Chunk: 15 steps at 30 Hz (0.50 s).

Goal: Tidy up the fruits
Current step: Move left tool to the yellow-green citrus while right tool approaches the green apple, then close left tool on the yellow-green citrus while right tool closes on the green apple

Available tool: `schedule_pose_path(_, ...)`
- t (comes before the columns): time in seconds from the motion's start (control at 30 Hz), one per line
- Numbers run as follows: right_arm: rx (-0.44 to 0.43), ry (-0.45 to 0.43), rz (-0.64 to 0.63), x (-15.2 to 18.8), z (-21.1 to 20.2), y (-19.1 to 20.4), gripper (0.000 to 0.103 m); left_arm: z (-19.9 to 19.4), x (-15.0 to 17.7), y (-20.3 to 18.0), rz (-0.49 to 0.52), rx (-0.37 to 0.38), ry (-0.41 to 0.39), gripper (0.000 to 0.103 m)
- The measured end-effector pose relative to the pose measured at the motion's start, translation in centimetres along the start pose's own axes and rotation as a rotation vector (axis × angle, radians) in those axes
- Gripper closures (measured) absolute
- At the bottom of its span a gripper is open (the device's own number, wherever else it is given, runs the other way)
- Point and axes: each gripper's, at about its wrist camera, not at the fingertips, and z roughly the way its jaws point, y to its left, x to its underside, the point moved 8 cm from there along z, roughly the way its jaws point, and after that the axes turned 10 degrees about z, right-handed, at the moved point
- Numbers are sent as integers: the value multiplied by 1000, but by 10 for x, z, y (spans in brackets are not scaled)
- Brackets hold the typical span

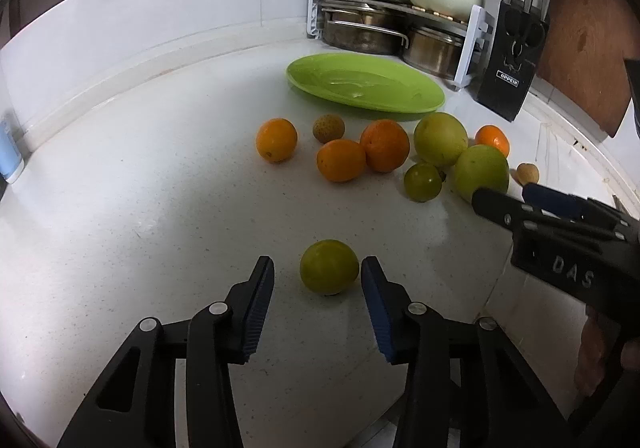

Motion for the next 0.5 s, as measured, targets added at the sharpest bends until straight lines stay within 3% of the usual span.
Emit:
schedule_pose_path(0.3,-8,9,7,-7,14,0,42,7,-3,-4,20,18,19,73)
schedule_pose_path(0.5,-11,17,12,-10,21,1,46,9,-8,-4,31,26,19,73)
